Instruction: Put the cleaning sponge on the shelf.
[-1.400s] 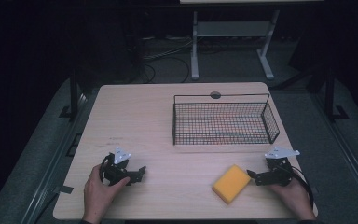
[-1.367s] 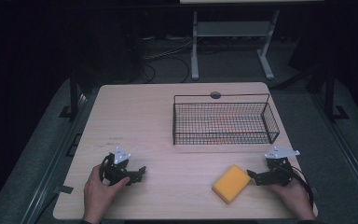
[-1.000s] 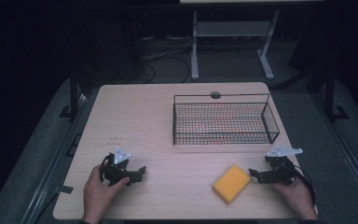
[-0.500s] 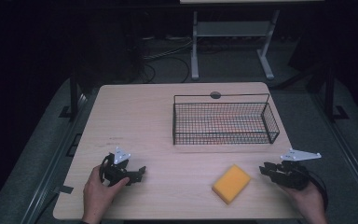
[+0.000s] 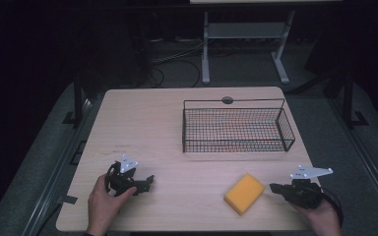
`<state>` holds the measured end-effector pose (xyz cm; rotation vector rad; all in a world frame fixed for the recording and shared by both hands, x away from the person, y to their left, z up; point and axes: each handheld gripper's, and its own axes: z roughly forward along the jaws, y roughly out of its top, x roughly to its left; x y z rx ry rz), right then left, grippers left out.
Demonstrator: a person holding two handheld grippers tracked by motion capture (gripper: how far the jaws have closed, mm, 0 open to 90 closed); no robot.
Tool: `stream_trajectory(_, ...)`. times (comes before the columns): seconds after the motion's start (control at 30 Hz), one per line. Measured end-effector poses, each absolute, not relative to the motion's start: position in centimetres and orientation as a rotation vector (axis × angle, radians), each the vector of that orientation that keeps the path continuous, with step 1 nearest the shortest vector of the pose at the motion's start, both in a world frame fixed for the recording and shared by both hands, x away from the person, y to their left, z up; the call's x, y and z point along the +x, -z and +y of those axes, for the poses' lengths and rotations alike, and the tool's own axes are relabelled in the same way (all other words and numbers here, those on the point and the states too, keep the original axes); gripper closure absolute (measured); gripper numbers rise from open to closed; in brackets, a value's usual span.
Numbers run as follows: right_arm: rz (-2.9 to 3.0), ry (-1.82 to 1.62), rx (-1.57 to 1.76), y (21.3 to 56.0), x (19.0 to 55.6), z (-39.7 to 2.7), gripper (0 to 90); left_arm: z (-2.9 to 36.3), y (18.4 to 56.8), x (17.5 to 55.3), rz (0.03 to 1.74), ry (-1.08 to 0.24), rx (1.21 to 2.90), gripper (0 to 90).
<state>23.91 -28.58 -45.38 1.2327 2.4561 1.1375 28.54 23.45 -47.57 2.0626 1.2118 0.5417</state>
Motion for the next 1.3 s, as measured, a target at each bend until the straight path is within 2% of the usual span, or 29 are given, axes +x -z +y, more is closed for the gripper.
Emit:
stream_trajectory(0.7,2.507,-1.150,1.201,45.7,24.8,-26.9,89.5,23.4,47.6,28.5,1.211,-0.542,2.062,13.1)
stream_trajectory(1.3,2.542,-1.129,1.174,45.8,27.1,-25.3,89.5,23.4,47.6,28.5,1.212,-0.542,2.064,13.2)
